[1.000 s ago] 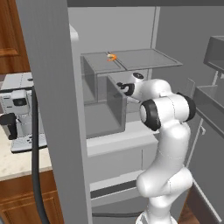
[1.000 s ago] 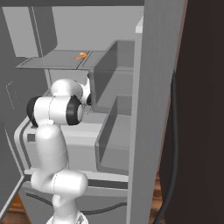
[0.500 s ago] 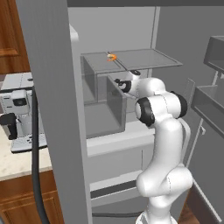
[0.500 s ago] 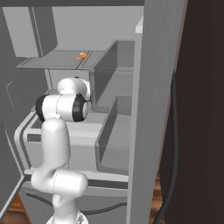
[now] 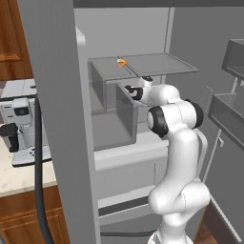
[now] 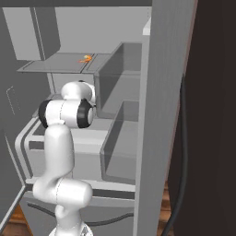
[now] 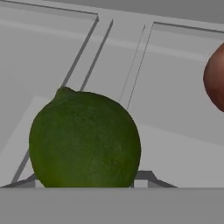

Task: Transport the chicken drumstick and lime to the fridge. Place the chicken drumstick on the rack containing meat and place the lime on the rack containing the vegetable, ensuring meats and vegetables are on different racks.

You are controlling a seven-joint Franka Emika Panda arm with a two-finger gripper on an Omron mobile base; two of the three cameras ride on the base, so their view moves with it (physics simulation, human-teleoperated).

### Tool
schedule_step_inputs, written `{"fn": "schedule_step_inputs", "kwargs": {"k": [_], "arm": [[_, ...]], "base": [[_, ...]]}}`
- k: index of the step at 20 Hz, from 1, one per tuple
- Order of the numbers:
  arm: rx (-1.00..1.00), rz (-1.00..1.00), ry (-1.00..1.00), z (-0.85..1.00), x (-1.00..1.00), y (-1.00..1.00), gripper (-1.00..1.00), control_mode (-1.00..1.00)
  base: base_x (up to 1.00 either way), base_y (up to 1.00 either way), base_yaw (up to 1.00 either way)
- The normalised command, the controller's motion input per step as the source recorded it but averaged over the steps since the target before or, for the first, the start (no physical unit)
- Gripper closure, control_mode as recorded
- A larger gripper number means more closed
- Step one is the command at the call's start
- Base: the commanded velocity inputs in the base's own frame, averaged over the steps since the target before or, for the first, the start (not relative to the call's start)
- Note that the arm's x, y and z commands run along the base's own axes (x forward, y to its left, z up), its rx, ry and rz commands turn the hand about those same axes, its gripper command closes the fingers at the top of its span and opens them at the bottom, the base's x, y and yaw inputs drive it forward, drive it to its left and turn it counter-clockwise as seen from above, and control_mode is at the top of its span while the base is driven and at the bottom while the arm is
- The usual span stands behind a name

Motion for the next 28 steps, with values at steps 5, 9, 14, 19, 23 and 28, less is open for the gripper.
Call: {"fn": "schedule_step_inputs", "kwargs": {"k": [5, 9, 14, 19, 23, 28], "arm": [[0.0, 0.0, 0.0, -0.71, -0.7, -0.01, 1.0, -1.0], [0.0, 0.0, -0.08, -0.79, -1.0, -0.12, 1.0, -1.0], [0.0, 0.0, -0.22, -0.74, -1.0, -0.15, 1.0, -1.0], [0.0, 0.0, -0.21, -0.63, -0.74, -0.04, 1.0, -1.0], [0.0, -0.02, -0.21, -0.04, -0.08, -0.02, 1.0, -1.0], [0.02, -0.08, -0.24, 0.54, -0.96, -0.05, -1.0, -1.0]], "base": [[0.0, 0.0, 0.0], [0.0, 0.0, 0.0], [0.0, 0.0, 0.0], [0.0, 0.0, 0.0], [0.0, 0.0, 0.0], [0.0, 0.0, 0.0]]}}
